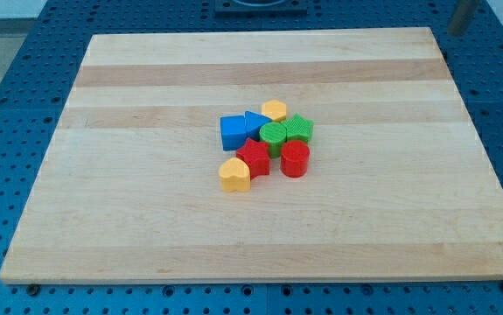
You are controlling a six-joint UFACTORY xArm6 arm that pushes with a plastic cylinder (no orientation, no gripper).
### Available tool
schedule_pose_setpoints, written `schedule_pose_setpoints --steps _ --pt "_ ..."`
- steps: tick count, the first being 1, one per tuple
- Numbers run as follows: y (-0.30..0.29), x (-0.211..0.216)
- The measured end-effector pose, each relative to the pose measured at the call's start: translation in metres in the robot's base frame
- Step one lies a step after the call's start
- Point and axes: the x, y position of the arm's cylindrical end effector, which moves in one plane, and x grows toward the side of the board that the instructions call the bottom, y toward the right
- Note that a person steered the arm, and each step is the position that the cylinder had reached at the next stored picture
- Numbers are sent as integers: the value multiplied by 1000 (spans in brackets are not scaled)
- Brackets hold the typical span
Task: Move your arm towards the group of blocks
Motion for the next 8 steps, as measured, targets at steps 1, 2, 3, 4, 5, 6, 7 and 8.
schedule_pose_setpoints --steps 1,2,3,4,5,6,7,8 --pt "-6 18" --pt "-7 81" --pt "-8 81" --pt "-109 82" --pt "-122 82" --pt "-174 82" --pt "-252 83" --pt "-253 83"
